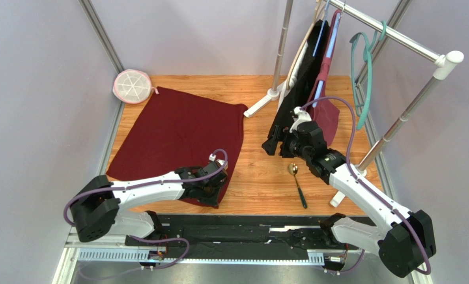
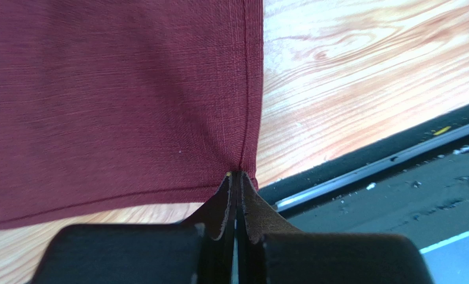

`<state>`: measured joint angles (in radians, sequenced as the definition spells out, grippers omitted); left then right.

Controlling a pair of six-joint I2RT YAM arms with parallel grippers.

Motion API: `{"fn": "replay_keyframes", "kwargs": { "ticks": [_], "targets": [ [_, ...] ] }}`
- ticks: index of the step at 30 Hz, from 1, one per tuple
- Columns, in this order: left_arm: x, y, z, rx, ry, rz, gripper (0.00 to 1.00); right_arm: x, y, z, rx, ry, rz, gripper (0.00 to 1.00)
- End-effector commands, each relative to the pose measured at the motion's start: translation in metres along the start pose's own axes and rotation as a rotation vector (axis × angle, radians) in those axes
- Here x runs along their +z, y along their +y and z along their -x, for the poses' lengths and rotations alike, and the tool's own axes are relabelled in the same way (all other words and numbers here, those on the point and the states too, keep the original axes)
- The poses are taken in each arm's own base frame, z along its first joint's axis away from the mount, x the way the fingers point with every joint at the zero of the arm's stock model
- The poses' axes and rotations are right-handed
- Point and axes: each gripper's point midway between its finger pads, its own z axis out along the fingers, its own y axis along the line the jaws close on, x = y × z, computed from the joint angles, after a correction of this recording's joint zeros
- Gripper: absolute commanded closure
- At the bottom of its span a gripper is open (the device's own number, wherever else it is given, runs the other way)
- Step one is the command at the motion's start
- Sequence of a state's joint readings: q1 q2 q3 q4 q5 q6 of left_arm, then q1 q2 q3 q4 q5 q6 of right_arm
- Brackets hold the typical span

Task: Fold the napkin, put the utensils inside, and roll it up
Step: Fold the napkin

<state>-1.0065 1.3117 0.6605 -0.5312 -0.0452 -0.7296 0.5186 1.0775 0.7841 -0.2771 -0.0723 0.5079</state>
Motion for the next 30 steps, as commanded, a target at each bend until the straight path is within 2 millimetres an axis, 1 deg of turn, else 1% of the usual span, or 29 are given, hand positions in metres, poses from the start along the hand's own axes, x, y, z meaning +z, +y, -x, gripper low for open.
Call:
{"fn": "replay_keyframes", "kwargs": {
  "ticks": [1, 5, 7, 11, 12, 15, 16, 17, 19, 20, 22, 23, 25, 26, 27, 28, 29, 30],
  "targets": [
    [-0.022, 0.003, 0.023, 0.008, -0.095, 0.010, 1.00, 0.002, 0.001, 0.005, 0.000, -0.030, 0.013, 0.18],
    [-0.017, 0.006, 0.026, -0.004, -0.104, 0.000, 1.00, 0.005, -0.001, 0.001, 0.002, -0.018, 0.008, 0.18],
    [-0.018, 0.005, 0.033, -0.003, -0.131, -0.003, 1.00, 0.006, -0.004, -0.001, 0.003, -0.016, 0.001, 0.18],
    [-0.028, 0.011, 0.058, -0.023, -0.203, 0.021, 1.00, 0.007, -0.006, -0.004, 0.006, -0.014, -0.005, 0.18],
    [-0.033, 0.010, 0.067, -0.025, -0.229, 0.021, 1.00, 0.007, -0.007, -0.005, 0.006, -0.011, -0.007, 0.18],
    [-0.045, 0.024, 0.092, -0.042, -0.288, 0.068, 1.00, 0.008, -0.009, -0.008, 0.014, -0.008, -0.011, 0.18],
    [-0.047, 0.029, 0.096, -0.038, -0.296, 0.081, 1.00, 0.008, -0.009, -0.010, 0.016, -0.004, -0.012, 0.18],
    [-0.049, 0.042, 0.105, -0.071, -0.310, 0.105, 1.00, 0.008, -0.010, -0.009, 0.017, -0.004, -0.013, 0.18],
    [-0.056, 0.052, 0.118, -0.086, -0.343, 0.121, 1.00, 0.008, -0.012, -0.012, 0.015, -0.002, -0.020, 0.18],
    [-0.059, 0.063, 0.126, -0.112, -0.367, 0.146, 1.00, 0.007, -0.012, -0.011, 0.013, -0.004, -0.022, 0.18],
    [-0.065, 0.075, 0.140, -0.119, -0.394, 0.176, 1.00, 0.006, -0.013, -0.011, 0.012, -0.004, -0.028, 0.19],
    [-0.068, 0.084, 0.149, -0.145, -0.419, 0.190, 1.00, 0.005, -0.013, -0.011, 0.012, -0.006, -0.028, 0.18],
    [-0.071, 0.096, 0.161, -0.158, -0.436, 0.209, 1.00, 0.003, -0.013, -0.010, 0.016, -0.007, -0.031, 0.19],
    [-0.073, 0.099, 0.169, -0.161, -0.459, 0.210, 1.00, 0.002, -0.011, -0.008, 0.013, -0.011, -0.027, 0.19],
    [-0.075, 0.109, 0.179, -0.167, -0.470, 0.228, 1.00, 0.001, -0.012, -0.008, 0.015, -0.008, -0.034, 0.19],
    [-0.075, 0.113, 0.184, -0.166, -0.475, 0.232, 1.00, -0.001, -0.013, -0.007, 0.013, -0.009, -0.039, 0.19],
    [-0.077, 0.117, 0.193, -0.164, -0.490, 0.235, 1.00, -0.004, -0.011, -0.004, 0.012, -0.017, -0.036, 0.18],
    [-0.079, 0.126, 0.204, -0.157, -0.494, 0.257, 1.00, -0.006, -0.013, -0.006, 0.012, -0.008, -0.048, 0.19]
  ]
}}
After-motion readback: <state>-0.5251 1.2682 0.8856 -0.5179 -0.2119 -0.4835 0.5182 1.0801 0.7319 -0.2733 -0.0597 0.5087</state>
